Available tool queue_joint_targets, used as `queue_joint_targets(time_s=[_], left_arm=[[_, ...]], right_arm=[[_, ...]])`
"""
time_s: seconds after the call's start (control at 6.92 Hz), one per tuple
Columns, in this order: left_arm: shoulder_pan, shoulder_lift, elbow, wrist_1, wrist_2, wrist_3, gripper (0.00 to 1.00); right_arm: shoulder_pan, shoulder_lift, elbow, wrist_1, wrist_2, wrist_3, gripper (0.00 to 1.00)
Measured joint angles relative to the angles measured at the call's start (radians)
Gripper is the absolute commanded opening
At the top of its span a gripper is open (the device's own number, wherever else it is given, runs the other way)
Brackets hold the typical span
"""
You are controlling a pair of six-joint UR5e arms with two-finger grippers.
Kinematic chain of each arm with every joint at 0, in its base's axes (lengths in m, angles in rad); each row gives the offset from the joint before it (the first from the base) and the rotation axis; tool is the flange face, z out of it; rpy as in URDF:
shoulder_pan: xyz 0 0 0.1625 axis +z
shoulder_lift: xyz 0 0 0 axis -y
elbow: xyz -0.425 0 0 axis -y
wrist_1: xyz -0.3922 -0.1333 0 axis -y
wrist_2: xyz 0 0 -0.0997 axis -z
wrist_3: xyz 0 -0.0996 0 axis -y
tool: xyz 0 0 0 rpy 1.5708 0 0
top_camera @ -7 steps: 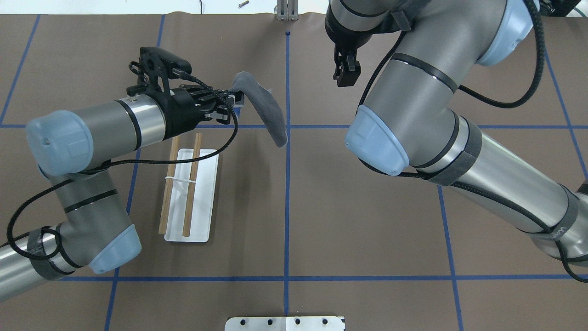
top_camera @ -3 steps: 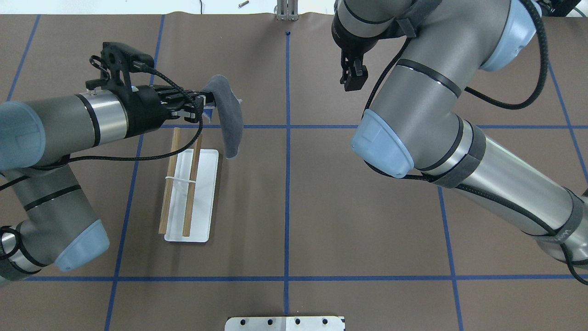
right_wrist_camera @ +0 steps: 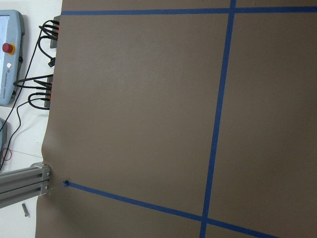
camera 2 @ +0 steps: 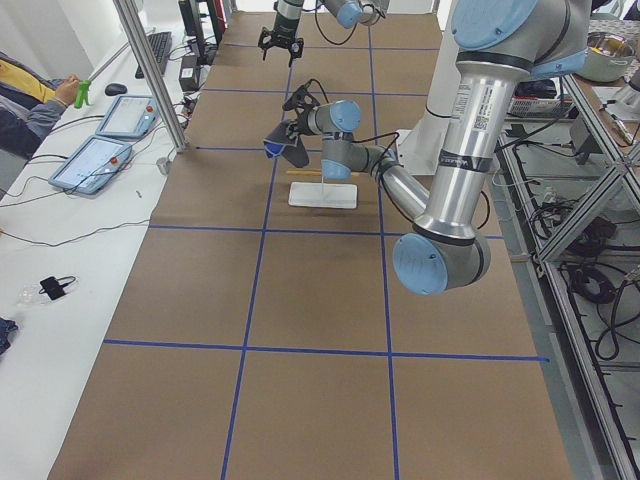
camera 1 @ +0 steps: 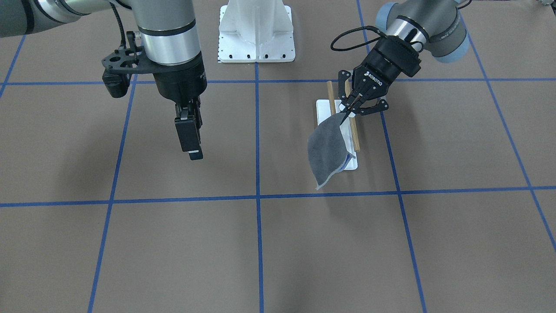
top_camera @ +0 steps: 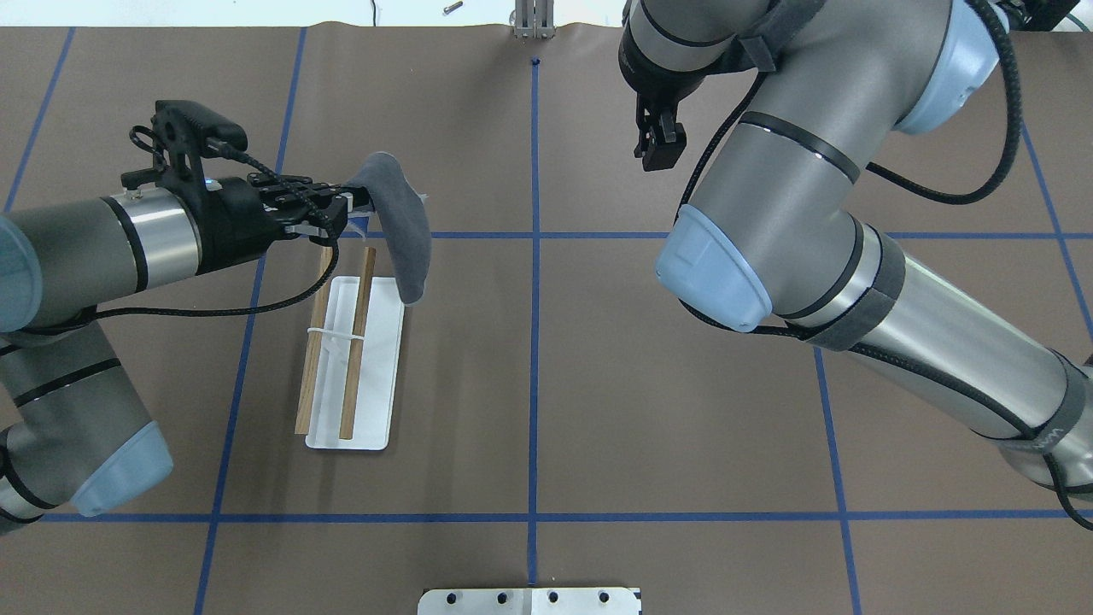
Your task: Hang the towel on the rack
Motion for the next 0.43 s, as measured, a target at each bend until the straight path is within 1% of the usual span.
queue_joint_targets(time_s=[0.14, 0.43], left_arm=[[0.0, 0.026, 0.001, -0.039, 0.0, 0.032, 0.0], [0.0, 0.049, 0.004, -0.063, 0.005, 0.265, 0.0]], right_arm=[[-0.001, -0.009, 0.006, 0.001, 0.0, 0.0, 1.0], [-0.002, -0.04, 0.033, 0.011, 0.003, -0.02, 1.0]])
